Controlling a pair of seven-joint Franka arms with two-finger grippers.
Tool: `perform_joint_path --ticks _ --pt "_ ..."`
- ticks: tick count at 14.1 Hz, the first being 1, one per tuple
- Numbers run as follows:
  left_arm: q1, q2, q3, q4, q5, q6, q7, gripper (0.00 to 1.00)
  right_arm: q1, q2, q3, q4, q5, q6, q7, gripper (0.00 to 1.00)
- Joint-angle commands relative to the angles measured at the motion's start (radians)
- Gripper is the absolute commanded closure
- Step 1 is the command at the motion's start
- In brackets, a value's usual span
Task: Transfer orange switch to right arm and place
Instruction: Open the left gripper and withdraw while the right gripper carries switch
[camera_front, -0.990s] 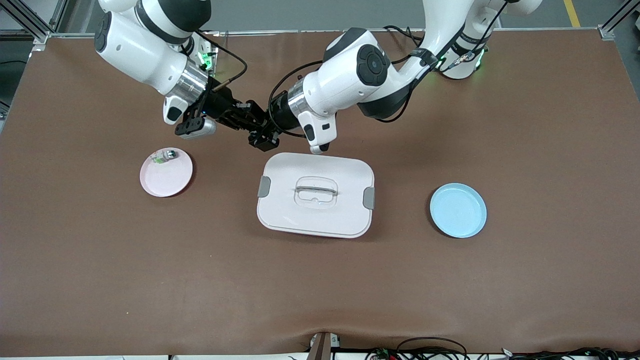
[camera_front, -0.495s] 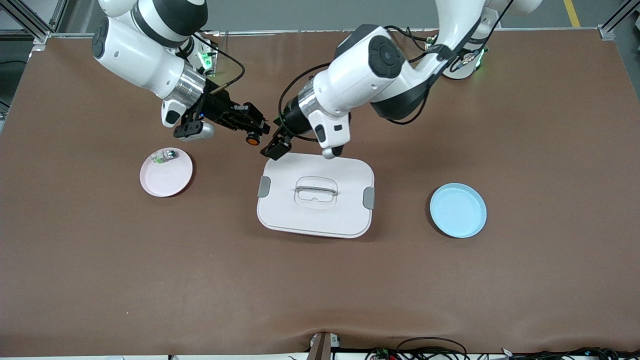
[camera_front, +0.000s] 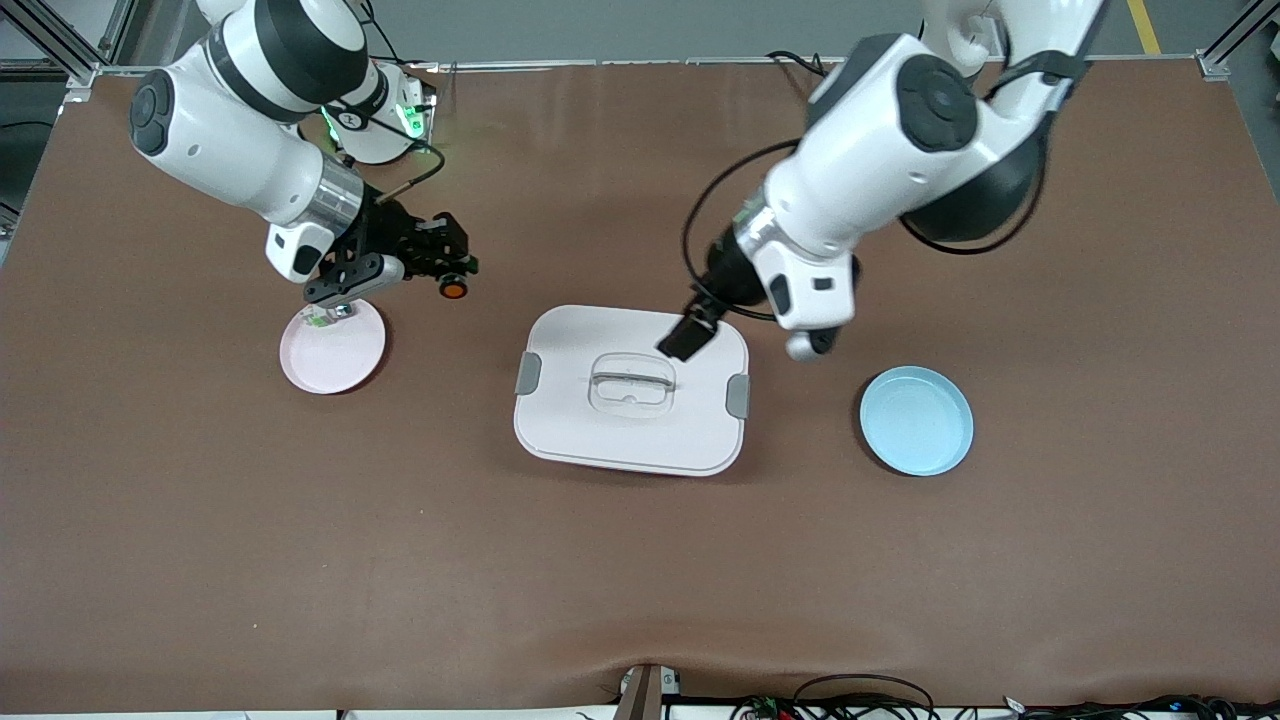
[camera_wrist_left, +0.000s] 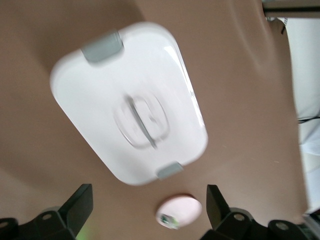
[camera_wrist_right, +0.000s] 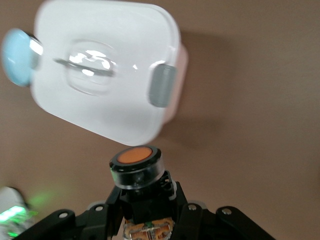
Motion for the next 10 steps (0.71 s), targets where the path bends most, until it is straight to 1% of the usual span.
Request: perform_joint_path --ticks 1,2,3,4,6,7,8,9,10 --pt "0.096 -0.053 -0.004 -0.016 0.089 -0.171 0.26 0.0 -0.009 -0.025 0.012 -0.007 -0.181 -0.042 -0.048 1.0" --pt "0.121 -0.055 -0.002 -0.014 0.117 -0.221 0.363 0.0 -0.012 -0.028 0.012 -0.018 -0.227 -0.042 -0.084 1.0" --pt "0.145 -0.053 -0.002 -0.014 0.146 -0.247 0.45 0.0 -0.024 -0.028 0.013 -0.024 -0.281 -0.042 -0.153 1.0" --pt "0.168 -0.053 -0.002 -0.013 0.18 -0.256 0.513 0.0 -0.036 -0.028 0.013 -0.025 -0.315 -0.039 -0.225 1.0" --pt "0.211 -0.053 -0.004 -0.013 0.246 -0.293 0.576 0.0 -0.064 -0.031 0.013 -0.057 -0.343 -0.025 -0.34 1.0" --pt "0.227 -0.055 -0.002 -0.011 0.275 -0.305 0.582 0.0 -0.064 -0.043 0.013 -0.093 -0.364 -0.005 -0.351 1.0" --pt "0.243 -0.058 -0.005 -0.008 0.301 -0.321 0.611 0.0 -0.062 -0.061 0.013 -0.143 -0.414 0.043 -0.351 1.0" --pt "0.262 -0.06 -0.005 0.015 0.307 -0.356 0.674 0.0 -0.059 -0.069 0.015 -0.183 -0.465 0.086 -0.351 1.0" --pt "0.271 -0.06 -0.002 0.033 0.314 -0.393 0.743 0.0 -0.061 -0.065 0.015 -0.203 -0.487 0.105 -0.351 1.0"
